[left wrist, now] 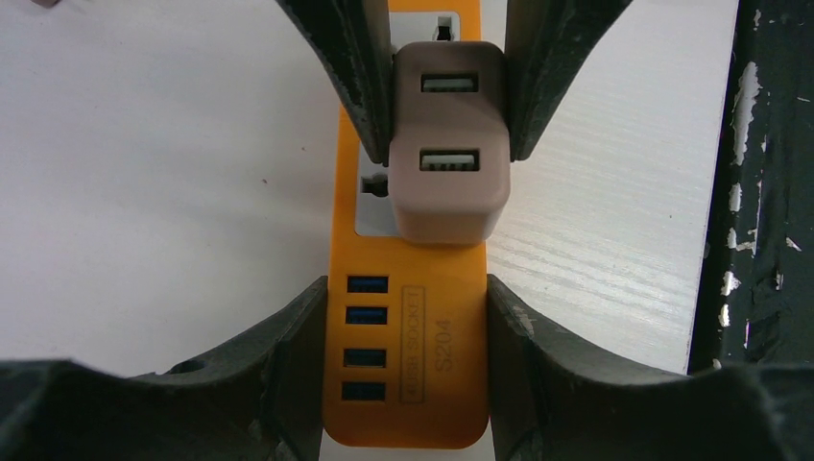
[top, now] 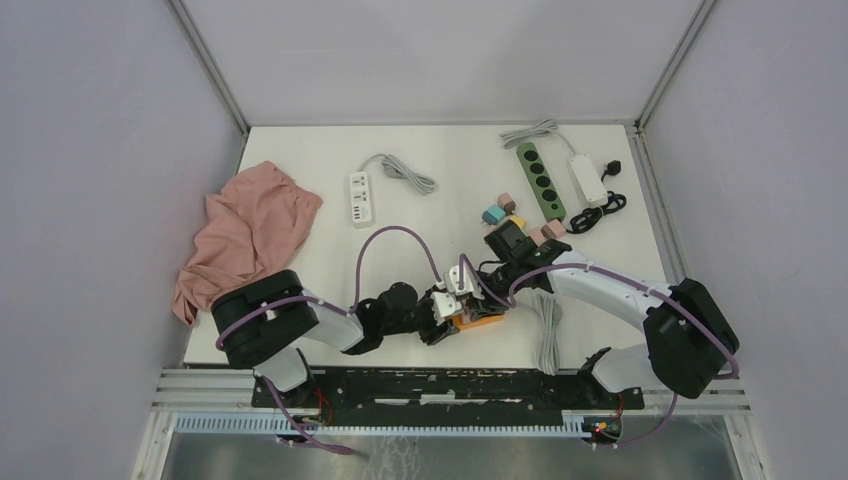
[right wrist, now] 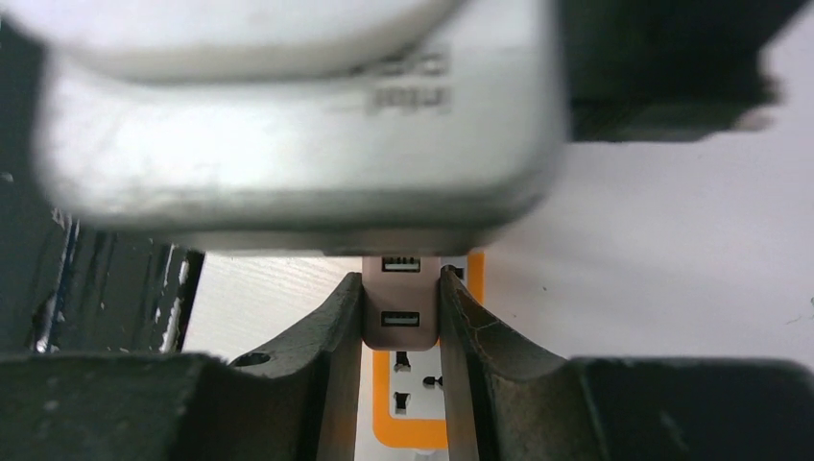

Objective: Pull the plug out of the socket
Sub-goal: Remove the plug from the socket.

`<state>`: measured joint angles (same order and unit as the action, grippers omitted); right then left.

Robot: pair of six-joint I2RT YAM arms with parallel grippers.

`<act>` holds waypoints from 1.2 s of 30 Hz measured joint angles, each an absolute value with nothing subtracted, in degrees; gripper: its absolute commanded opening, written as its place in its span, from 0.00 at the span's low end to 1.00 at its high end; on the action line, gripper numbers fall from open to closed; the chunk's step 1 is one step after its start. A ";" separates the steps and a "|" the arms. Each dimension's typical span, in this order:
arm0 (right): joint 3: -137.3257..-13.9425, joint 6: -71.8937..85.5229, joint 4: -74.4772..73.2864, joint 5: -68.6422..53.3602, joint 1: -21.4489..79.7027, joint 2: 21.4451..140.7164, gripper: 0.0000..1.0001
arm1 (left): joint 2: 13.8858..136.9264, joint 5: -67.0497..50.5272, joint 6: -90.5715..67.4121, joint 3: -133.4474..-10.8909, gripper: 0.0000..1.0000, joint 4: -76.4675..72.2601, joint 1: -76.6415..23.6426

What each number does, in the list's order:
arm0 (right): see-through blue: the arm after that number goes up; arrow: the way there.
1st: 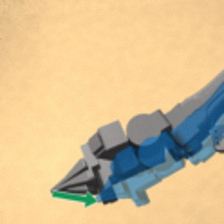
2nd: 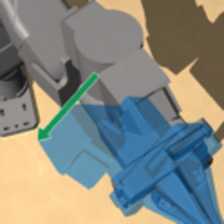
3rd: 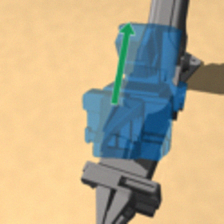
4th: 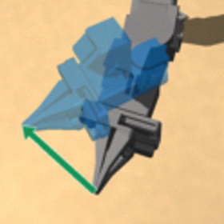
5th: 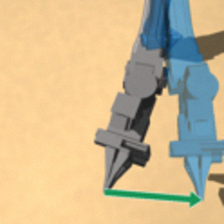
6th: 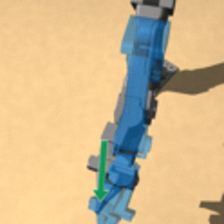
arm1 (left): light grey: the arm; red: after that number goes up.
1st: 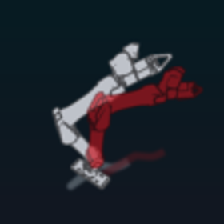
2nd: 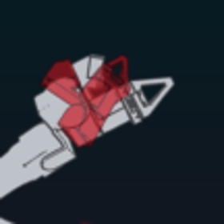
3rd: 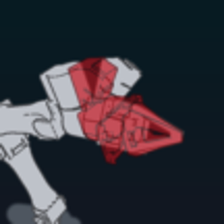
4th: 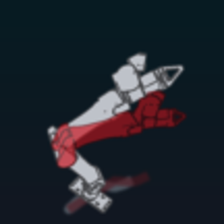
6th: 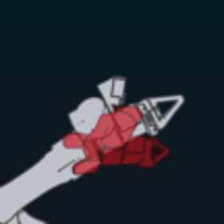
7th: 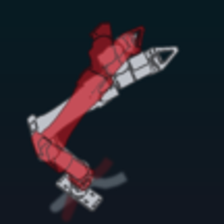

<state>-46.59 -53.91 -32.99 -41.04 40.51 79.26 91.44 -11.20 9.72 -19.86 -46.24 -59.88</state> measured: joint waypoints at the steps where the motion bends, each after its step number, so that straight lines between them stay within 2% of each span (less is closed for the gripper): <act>1: -46.59 -52.53 -32.53 -41.12 40.51 79.33 0.00 | 91.44 -11.25 9.65 -19.86 0.03 -46.26 -59.88; 10: -46.54 -41.21 -28.97 -41.34 38.30 79.68 0.00 | 91.50 -11.94 8.88 -19.86 0.03 -46.68 -59.59; 17: -46.44 -49.56 -32.62 -45.78 34.76 77.87 0.00 | 91.50 -12.10 8.88 -19.88 0.03 -49.04 -59.61; 24: -46.44 -55.37 -35.00 -47.00 36.12 77.54 0.00 | 91.50 -12.16 8.78 -19.73 0.03 -49.25 -59.77; 36: -46.24 -39.68 -28.32 -44.21 36.99 78.98 0.00 | 92.33 -12.38 8.58 -19.64 0.03 -48.84 -59.70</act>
